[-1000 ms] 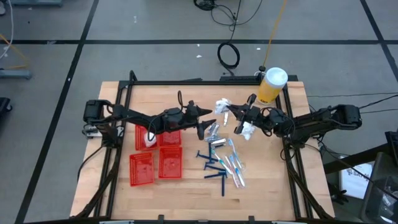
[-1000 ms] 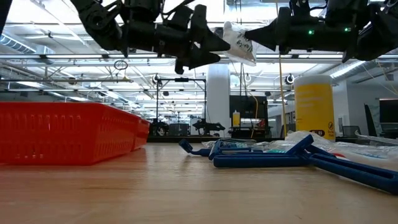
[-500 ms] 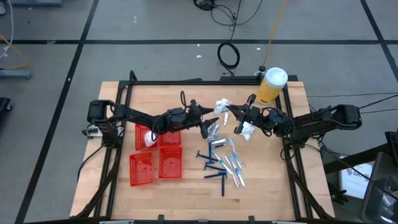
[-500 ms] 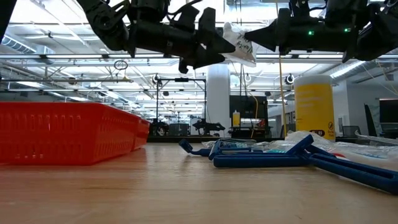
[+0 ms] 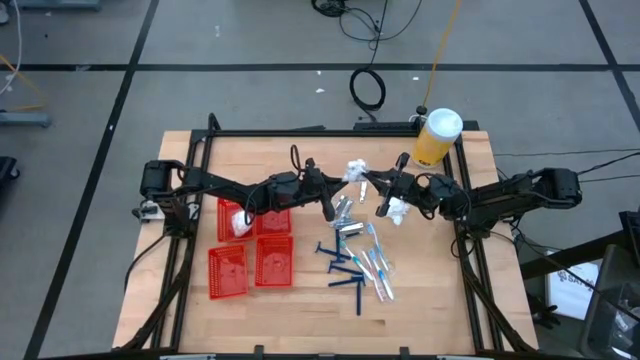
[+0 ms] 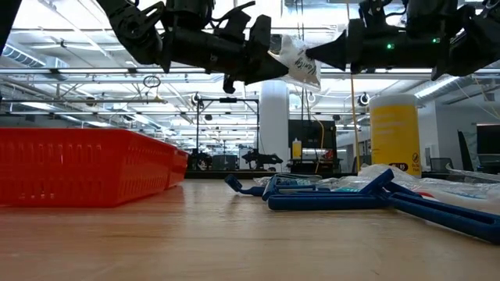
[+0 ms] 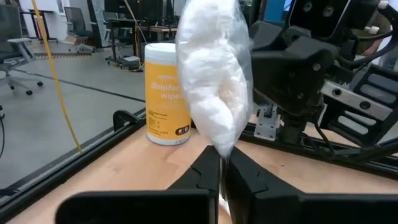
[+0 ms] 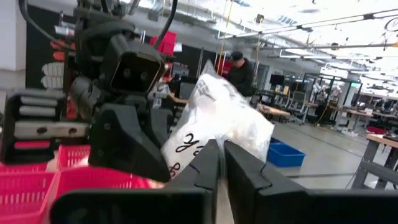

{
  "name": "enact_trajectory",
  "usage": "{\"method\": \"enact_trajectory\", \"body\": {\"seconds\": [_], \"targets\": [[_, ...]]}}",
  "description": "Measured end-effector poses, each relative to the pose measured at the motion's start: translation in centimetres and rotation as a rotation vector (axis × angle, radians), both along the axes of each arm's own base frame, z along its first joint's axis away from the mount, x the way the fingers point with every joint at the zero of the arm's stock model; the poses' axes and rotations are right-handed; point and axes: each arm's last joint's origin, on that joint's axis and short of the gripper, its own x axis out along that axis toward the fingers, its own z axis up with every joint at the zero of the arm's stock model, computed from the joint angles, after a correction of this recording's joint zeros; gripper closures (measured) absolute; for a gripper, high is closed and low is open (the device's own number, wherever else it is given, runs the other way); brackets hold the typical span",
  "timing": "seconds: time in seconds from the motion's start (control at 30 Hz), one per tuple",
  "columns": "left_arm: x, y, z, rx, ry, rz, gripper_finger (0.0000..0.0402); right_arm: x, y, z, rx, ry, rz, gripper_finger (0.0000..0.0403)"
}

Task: Pick & Place Travel size toiletries
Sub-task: Put the transparent cotton pack into the top left red basket

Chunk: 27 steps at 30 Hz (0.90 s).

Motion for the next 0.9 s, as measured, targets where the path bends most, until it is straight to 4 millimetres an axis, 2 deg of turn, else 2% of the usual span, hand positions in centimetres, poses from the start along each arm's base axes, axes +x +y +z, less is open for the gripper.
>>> {"method": "enact_trajectory", "body": {"seconds": [0.1, 0.27, 0.47, 0.57, 0.7, 0.9], "targets": [[0.0, 0.0, -0.1, 0.017, 0.012, 0.000, 0.0398, 0.0, 0.0, 0.0, -0.041, 0.023, -0.009, 0.0345], [-0.2, 0.0, 0.3, 0.031, 0.031, 0.010, 0.0399, -0.6, -0.1, 0.3, -0.024, 0.044, -0.070, 0.0251], [-2.6, 0.0, 3.0, 0.095, 0.172, 0.165, 0.0400, -2.0, -0.2, 0.6, 0.073, 0.118, -0.156, 0.0153], [-4.6, -0.6, 4.6, 0.121, 0.276, 0.260, 0.0401, -2.7, -0.1, 0.5, 0.121, 0.166, -0.155, 0.0128], [-8.4, -2.0, 5.9, 0.094, 0.435, 0.374, 0.0401, -3.4, -0.1, 0.3, 0.173, 0.216, -0.156, 0.0121], [-15.1, -4.5, 6.6, -0.215, 0.553, 0.449, 0.0401, -3.8, 0.0, 0.4, 0.166, 0.235, -0.159, 0.0136]]}}
